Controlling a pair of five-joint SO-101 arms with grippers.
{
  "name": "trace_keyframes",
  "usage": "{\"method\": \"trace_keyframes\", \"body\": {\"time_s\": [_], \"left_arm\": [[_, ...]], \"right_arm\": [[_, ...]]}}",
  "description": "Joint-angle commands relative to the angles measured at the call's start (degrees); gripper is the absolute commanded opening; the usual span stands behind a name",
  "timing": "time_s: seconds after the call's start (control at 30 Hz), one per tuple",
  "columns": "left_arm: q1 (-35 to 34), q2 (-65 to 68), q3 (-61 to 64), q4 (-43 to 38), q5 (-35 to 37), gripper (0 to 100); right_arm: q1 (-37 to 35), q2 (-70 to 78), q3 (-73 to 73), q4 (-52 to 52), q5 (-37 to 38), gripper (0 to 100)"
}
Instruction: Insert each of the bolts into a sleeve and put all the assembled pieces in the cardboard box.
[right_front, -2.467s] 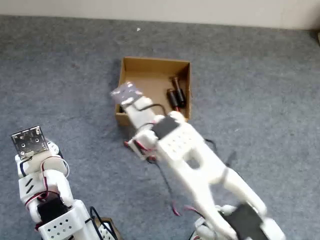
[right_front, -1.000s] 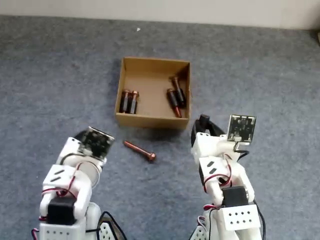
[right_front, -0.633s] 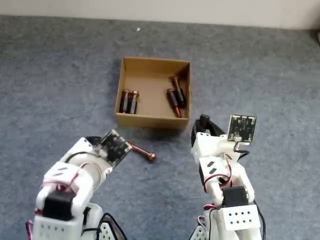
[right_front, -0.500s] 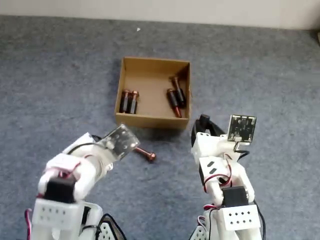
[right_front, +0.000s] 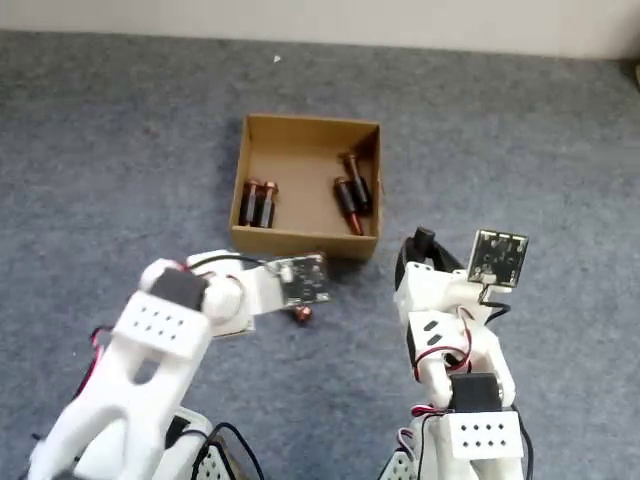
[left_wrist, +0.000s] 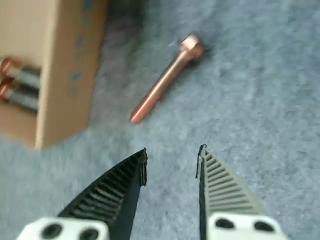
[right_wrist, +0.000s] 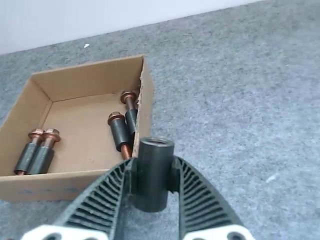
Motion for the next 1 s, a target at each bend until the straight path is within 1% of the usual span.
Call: {"method": "trace_keyframes", "body": {"time_s": [0.0, 0.23, 0.47, 0.73, 0.97], "left_arm": [[4.00, 6.64, -6.29, -1.14, -1.93, 18], [7.25, 20.62, -15.25, -1.23, -6.77, 18], [7.52, 34.15, -23.60, -1.23, -10.11, 18], [7.60, 44.18, -30.55, -1.23, -10.11, 18], [11.03, 49.89, -32.40, -1.23, -10.11, 12]], "right_arm": [[0.40, -1.36, -0.66, -1.89, -0.62, 0.5], [0.40, -1.36, -0.66, -1.89, -0.62, 0.5], [0.31, -1.36, -0.66, -1.89, -0.62, 0.5], [0.31, -1.36, -0.66, -1.89, -0.62, 0.5], [0.31, -1.36, -0.66, -1.89, -0.53, 0.5]]}}
